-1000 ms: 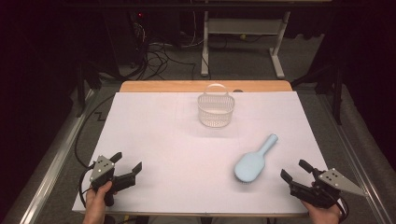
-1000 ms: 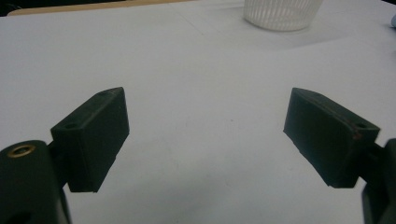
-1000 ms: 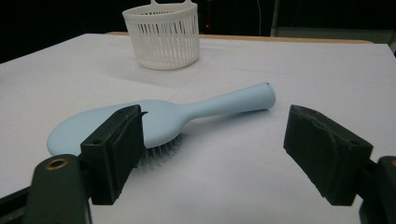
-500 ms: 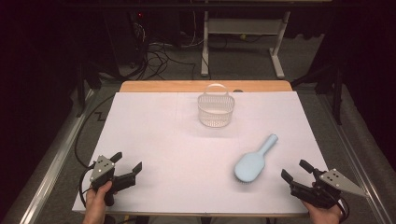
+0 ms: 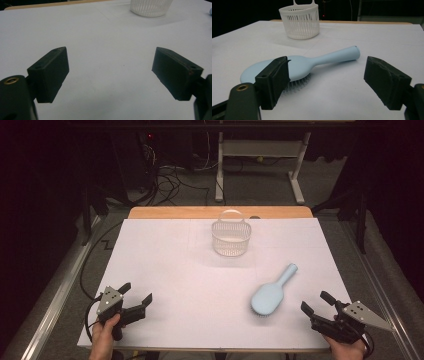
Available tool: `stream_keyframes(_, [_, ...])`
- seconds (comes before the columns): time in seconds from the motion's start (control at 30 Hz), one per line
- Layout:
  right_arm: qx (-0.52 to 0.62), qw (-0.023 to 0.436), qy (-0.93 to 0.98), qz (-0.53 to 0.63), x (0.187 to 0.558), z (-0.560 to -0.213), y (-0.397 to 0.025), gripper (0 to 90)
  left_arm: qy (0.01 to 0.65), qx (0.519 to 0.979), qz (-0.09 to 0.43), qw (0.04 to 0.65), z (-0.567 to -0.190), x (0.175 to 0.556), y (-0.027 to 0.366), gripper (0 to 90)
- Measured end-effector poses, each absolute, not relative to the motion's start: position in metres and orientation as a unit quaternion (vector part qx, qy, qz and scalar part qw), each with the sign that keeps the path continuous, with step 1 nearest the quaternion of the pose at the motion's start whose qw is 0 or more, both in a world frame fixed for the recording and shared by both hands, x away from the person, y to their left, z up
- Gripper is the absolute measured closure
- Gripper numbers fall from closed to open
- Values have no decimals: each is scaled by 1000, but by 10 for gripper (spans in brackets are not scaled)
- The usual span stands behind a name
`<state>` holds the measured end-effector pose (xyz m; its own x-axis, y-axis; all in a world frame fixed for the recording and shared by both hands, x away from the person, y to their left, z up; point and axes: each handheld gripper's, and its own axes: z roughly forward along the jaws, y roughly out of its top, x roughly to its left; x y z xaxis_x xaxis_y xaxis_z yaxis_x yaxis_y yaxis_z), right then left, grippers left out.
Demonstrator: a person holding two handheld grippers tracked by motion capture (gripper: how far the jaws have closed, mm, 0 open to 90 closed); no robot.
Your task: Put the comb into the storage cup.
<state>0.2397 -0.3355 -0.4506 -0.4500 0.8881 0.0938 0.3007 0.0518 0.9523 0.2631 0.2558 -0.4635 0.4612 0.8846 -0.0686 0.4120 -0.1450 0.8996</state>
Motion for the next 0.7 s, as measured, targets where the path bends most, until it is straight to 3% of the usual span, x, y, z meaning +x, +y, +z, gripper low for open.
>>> stream_keyframes(0.7, [437, 279, 669, 532, 243, -443, -331, 210, 456, 712, 253, 471, -464, 262, 257, 150])
